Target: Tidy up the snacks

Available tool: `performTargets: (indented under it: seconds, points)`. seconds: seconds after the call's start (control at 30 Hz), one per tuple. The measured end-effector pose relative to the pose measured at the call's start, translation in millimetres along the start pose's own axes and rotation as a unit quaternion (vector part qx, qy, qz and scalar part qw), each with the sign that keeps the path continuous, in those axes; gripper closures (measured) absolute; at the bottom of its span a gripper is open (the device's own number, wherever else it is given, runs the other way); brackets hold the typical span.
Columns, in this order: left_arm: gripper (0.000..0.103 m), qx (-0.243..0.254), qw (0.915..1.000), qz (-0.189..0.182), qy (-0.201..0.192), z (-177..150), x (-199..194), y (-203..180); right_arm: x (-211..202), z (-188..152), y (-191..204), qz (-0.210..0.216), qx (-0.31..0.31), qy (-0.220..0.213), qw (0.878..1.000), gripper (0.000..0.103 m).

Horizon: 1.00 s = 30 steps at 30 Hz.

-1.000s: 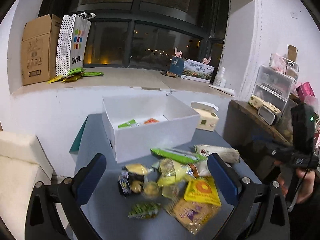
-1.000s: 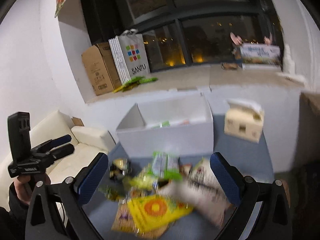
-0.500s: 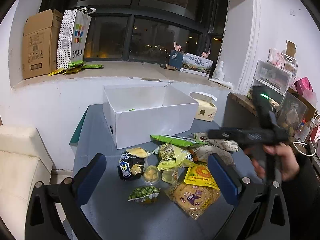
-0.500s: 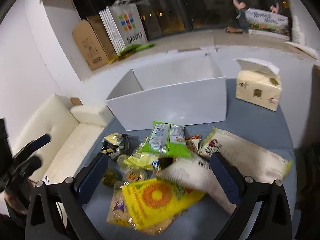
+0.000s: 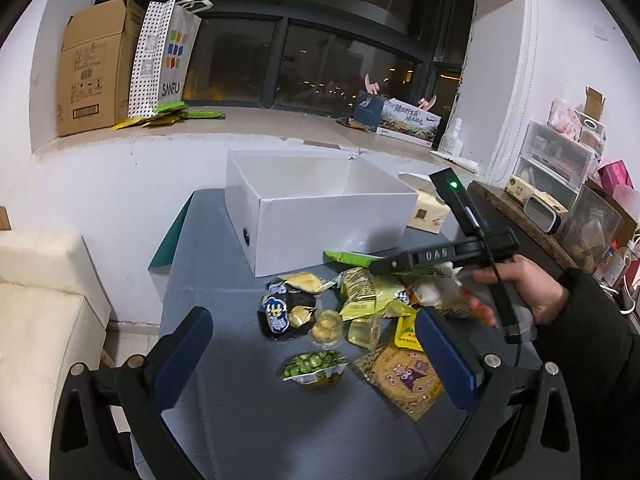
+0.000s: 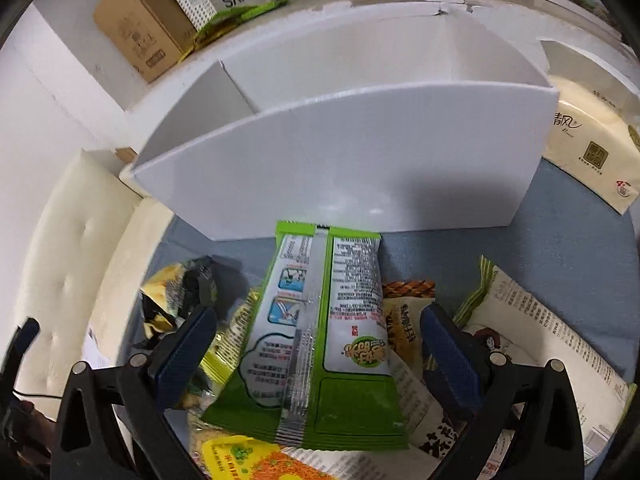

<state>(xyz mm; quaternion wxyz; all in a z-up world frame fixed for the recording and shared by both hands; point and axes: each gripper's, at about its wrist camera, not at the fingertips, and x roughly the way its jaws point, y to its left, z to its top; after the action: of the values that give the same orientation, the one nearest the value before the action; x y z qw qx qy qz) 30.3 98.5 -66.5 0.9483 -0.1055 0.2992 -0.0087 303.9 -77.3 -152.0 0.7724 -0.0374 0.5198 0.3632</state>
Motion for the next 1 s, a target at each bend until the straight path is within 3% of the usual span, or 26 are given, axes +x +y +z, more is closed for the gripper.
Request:
performTargets:
  seconds: [0.03,0.07,0.23,0.53,0.83,0.87,0.97,1.0]
  points:
    - [0.0,-0.001,1.0,-0.001,0.002,-1,2,1,2,-2,2,-0.005,-0.011,0.004,1.0,0.008]
    - [0.0,-0.001,1.0,-0.002,0.004,-1,4,2,2,-4,5,-0.008,-0.022,0.008,1.0,0.033]
    - [0.0,-0.001,0.9997,-0.01,0.023,-4,21,5,-16,-15,10,-0.012,-0.043,-0.01,0.999,0.035]
    - [0.0,0.01,0.9956,-0.037,0.086,5,81,11,-108,-58,17,0.012,-0.051,-0.131,0.99,0.035]
    - [0.001,0.013,0.988,0.004,0.154,14,159,18,-166,-109,27,0.018,-0.044,-0.205,0.978,0.035]
    - [0.002,0.015,0.9871,0.009,0.159,14,165,18,-167,-113,29,0.019,-0.046,-0.207,0.977,0.035]
    - [0.036,0.01,0.9849,0.006,0.172,11,177,21,-167,-121,32,0.013,-0.056,-0.209,0.976,0.035]
    - [0.038,0.001,0.9859,0.002,0.167,11,176,23,-167,-123,32,0.013,-0.057,-0.209,0.976,0.035]
